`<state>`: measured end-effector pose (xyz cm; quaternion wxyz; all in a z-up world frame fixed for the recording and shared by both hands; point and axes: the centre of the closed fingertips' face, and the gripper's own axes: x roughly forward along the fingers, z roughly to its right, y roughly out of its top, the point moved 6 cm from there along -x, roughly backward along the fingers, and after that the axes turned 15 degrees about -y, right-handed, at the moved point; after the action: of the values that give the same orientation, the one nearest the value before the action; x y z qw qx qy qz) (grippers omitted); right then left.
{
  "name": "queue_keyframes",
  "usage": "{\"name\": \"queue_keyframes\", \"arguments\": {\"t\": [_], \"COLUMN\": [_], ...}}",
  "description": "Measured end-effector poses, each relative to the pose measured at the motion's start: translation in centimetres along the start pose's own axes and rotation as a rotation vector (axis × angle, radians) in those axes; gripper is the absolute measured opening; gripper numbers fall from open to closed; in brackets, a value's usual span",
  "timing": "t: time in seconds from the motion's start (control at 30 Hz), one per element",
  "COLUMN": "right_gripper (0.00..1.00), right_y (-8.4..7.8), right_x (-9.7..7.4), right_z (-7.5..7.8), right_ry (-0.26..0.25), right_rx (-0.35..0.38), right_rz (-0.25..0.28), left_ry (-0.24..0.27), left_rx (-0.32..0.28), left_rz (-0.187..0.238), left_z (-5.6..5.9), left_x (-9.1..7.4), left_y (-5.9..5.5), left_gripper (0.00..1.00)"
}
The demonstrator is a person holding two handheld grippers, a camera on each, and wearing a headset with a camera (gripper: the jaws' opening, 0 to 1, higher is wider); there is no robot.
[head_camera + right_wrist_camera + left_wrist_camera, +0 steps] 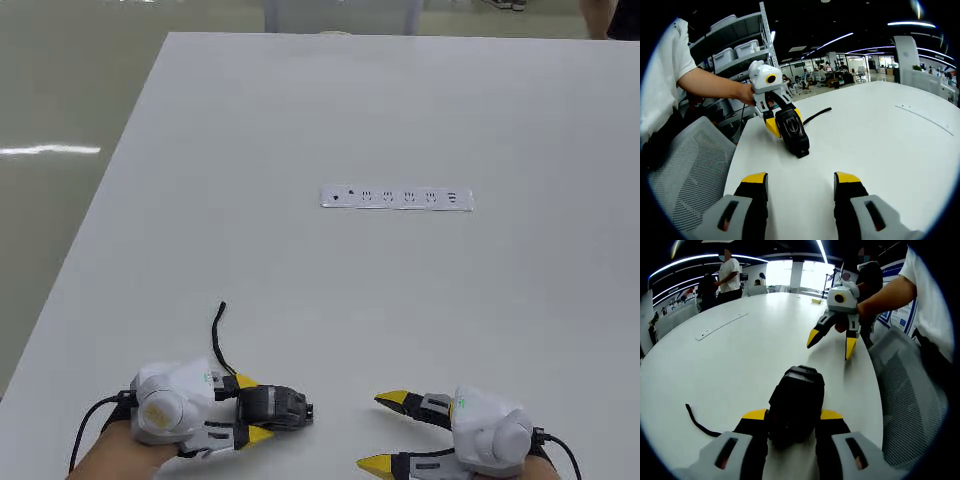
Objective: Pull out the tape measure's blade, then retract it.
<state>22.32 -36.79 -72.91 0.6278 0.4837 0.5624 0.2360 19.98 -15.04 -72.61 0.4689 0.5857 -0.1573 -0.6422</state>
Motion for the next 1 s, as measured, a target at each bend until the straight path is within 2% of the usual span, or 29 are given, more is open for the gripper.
{"name": "queue_keyframes", "arguments": {"t": [0.3, 1.0], "right_gripper": [0.53, 0.5], "right_y": [0.1, 0.5], "right_x": [0.4, 3.0], "right_z": [0.0, -0.5], "right_ry": [0.007, 0.06], "right_rx": [-0.002, -0.058], "right_rz": [0.0, 0.01], "left_ry": [-0.016, -0.03], "left_rx": [0.031, 0.05], "left_rz": [-0.026, -0.023], "left_z": [0.0, -0.1], "left_x": [0.0, -0.1], "left_y": [0.0, 0.1], "left_gripper": [0.31, 0.31]}}
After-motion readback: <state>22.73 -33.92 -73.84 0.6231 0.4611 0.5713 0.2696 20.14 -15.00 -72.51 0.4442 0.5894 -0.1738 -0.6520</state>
